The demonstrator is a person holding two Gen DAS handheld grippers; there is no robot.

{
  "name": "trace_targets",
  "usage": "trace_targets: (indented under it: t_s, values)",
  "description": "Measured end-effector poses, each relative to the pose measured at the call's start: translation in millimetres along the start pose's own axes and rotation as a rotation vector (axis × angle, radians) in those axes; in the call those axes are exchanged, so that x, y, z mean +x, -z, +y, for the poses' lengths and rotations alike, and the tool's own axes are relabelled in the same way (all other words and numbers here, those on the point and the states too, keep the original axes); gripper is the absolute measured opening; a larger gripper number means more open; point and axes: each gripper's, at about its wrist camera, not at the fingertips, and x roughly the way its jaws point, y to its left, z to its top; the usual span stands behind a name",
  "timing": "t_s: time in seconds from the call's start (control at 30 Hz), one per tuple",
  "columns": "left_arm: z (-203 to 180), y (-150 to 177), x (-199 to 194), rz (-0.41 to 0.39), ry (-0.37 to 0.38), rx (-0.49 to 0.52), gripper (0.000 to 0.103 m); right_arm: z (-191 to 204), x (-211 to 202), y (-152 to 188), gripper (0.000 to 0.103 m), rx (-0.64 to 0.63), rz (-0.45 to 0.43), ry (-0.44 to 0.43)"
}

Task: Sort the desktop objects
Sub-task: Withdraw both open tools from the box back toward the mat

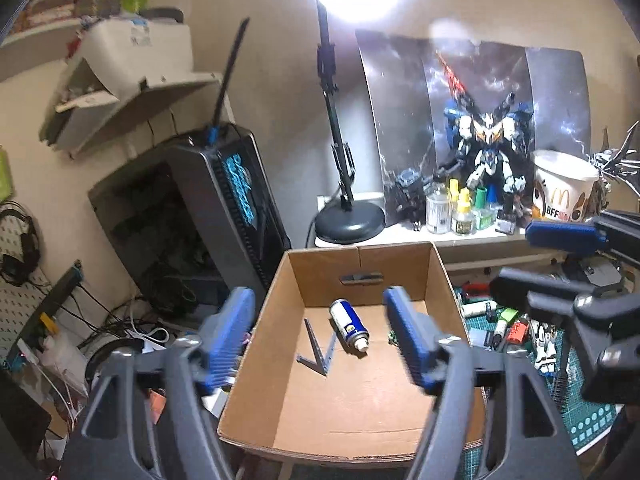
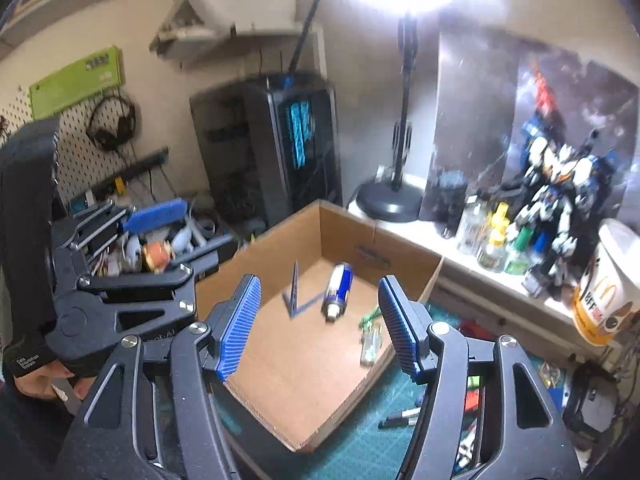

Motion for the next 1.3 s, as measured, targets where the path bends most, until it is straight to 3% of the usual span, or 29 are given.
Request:
trace_targets:
  t_s: [0.17,0.27,0.47,0.5,0.57,0.6,0.77,0.87,1.0,1.07,1.2,1.3]
  values:
    - [-1,11,-18,-0.052,-0.023,-0.013,0.078,3,-22,16,0.06,0.011,-0.119,0.013]
    - [-2,17,-25,-0.065,-0.019,-0.024,0.078,3,-31,25,0.072,0.011,-0.157,0.011]
    - [-8,31,-33,-0.083,0.016,-0.025,0.079,2,-54,48,0.075,0.028,-0.256,0.036]
    - [-10,34,-35,-0.093,0.027,-0.023,0.082,2,-59,52,0.079,0.031,-0.279,0.046]
    - [-17,40,-40,-0.125,0.053,-0.004,0.093,1,-66,61,0.099,0.025,-0.313,0.066]
    - [-22,43,-41,-0.14,0.063,0.009,0.098,2,-70,65,0.102,0.02,-0.329,0.08]
    - [-39,58,-44,-0.169,0.093,0.004,0.103,-1,-80,81,0.103,0.007,-0.335,0.184]
    - [-46,68,-44,-0.197,0.091,-0.014,0.103,-7,-87,93,0.103,0.046,-0.339,0.309]
    - [-50,82,-41,-0.22,0.141,-0.099,0.103,-18,-112,120,0.103,0.069,-0.47,0.485]
    - [-55,84,-37,-0.203,0.146,-0.114,0.103,-26,-124,129,0.103,0.105,-0.495,0.528]
    - [-69,89,-36,-0.204,0.231,-0.114,0.103,-55,-149,150,0.103,0.219,-0.537,0.551]
    - [-83,89,-33,-0.191,0.304,-0.077,0.103,-79,-163,166,0.103,0.267,-0.52,0.614]
